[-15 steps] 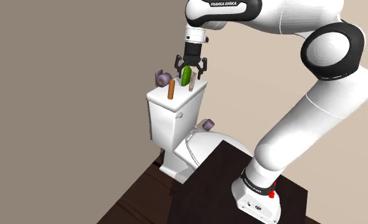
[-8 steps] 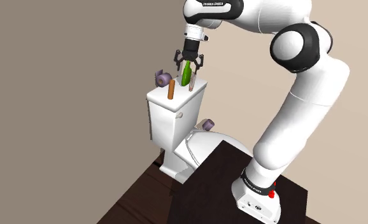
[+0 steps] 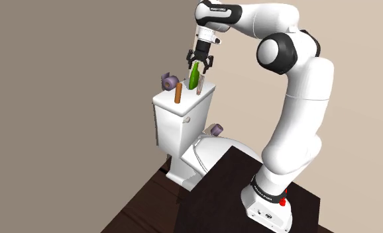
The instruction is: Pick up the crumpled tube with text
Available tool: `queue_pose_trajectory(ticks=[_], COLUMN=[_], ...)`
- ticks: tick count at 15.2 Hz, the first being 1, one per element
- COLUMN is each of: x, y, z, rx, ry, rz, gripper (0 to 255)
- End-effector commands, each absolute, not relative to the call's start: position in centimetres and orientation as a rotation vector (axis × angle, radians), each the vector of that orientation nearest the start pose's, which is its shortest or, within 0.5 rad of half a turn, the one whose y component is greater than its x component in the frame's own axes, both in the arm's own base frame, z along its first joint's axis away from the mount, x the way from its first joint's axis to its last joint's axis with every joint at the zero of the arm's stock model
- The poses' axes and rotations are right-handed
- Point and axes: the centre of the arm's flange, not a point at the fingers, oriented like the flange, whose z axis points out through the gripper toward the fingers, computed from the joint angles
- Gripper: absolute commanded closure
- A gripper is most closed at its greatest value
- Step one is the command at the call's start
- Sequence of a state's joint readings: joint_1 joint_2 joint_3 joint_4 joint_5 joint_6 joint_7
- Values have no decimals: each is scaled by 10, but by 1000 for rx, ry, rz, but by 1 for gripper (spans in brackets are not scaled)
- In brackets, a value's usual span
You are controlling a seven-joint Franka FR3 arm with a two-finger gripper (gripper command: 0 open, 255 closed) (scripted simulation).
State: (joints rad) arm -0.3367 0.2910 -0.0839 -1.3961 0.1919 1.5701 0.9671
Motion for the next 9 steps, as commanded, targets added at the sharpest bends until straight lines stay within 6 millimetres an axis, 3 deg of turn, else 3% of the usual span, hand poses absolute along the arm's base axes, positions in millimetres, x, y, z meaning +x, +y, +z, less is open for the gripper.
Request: queue_pose_trajectory(ticks=[1, 6, 9], x=[595, 597, 596], y=[-260, -327, -334], z=[530, 522, 510], rx=[-2207, -1970, -1942], ry=[2019, 2216, 2236], rz=[231, 218, 217], gripper=[0, 0, 0])
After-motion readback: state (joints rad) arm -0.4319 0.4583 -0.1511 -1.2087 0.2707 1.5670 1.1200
